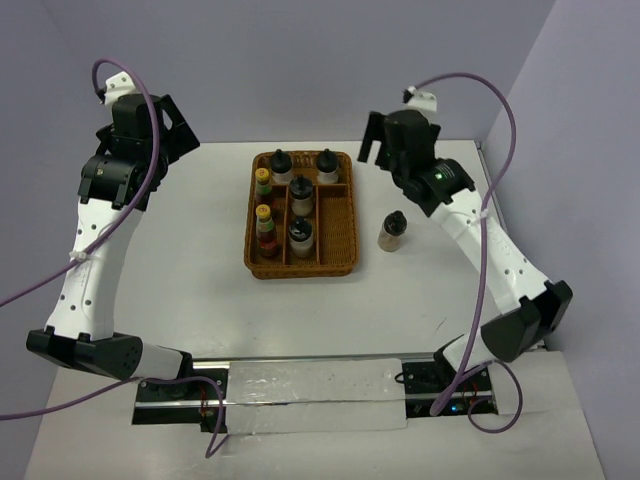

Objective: Organize the condiment bottles

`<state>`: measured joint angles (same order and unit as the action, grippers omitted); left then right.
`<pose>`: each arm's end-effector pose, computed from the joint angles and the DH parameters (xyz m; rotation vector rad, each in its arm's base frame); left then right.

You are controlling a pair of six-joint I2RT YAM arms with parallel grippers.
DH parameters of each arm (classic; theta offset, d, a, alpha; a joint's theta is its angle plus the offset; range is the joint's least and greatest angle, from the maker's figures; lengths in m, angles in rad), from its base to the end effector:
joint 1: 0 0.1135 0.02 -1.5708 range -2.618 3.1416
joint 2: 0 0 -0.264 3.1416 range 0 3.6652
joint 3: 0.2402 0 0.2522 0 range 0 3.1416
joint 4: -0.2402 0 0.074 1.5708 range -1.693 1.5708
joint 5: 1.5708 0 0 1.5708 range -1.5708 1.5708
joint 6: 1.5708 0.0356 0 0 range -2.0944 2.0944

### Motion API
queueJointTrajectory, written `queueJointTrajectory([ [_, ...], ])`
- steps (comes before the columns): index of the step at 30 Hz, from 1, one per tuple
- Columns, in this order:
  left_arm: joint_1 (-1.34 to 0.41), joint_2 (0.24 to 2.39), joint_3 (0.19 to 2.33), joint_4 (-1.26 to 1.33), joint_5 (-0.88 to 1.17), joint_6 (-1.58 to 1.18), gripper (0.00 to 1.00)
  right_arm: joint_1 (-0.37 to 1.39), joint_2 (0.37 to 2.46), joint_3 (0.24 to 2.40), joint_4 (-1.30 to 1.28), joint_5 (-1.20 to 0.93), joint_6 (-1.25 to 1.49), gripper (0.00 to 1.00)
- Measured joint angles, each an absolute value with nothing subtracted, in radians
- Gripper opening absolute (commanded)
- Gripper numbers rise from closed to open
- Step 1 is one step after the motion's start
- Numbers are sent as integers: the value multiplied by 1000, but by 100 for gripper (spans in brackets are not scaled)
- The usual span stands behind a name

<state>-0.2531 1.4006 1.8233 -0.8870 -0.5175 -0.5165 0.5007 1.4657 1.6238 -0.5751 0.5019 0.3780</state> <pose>0.2638 -0.0500 0.4819 -0.5705 1.8862 0.0263 0.2898 0.1390 0.4312 0.2008 1.9243 0.0855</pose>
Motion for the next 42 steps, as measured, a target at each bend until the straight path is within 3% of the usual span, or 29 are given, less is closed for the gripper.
queueJointTrajectory([
  [5,-253,1408,1823,-877,-505,-517,99,394,1390,1382,-633,490,436,100],
  [11,-253,1423,1819,-869,-488,-520,99,340,1391,1252,-651,449,456,100],
  [32,-253,1435,1807,-863,-465,-521,99,324,1590,1172,-556,332,460,98],
  [38,-253,1435,1807,-863,-464,-520,99,324,1626,1171,-536,330,460,91],
  [42,-253,1435,1806,-863,-464,-521,99,324,1628,1164,-525,328,462,78],
])
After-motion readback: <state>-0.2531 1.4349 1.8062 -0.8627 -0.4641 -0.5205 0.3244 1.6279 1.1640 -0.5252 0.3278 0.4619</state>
